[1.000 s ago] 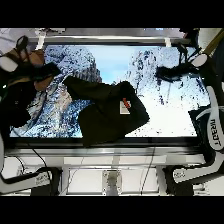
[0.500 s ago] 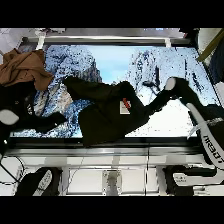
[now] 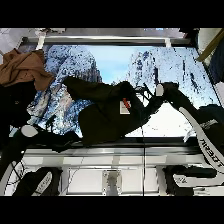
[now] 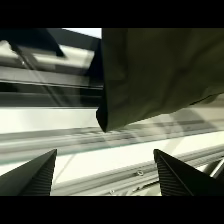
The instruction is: Fold the clothes and pants, and hang the long-sleeved shirts on hangers.
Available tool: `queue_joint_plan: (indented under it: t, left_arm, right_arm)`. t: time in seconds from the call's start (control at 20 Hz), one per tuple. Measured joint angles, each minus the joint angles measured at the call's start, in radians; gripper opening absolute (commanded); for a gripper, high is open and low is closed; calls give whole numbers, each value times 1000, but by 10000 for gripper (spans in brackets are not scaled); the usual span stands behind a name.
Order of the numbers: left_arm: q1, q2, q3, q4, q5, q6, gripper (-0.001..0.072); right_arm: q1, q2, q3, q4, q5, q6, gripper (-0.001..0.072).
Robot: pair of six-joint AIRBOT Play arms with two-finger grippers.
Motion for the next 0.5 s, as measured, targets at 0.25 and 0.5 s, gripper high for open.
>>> queue_joint_plan:
  t: [0.25,0.5]
  left_arm:
    - [-130,-121,-14,-78,130,39,608]
    - [-160,-201,-17,-196,209,124,608]
  right_arm:
    - [2,0,-1,-14,40,13,375]
    - [2,0,-1,-17,58,26,375]
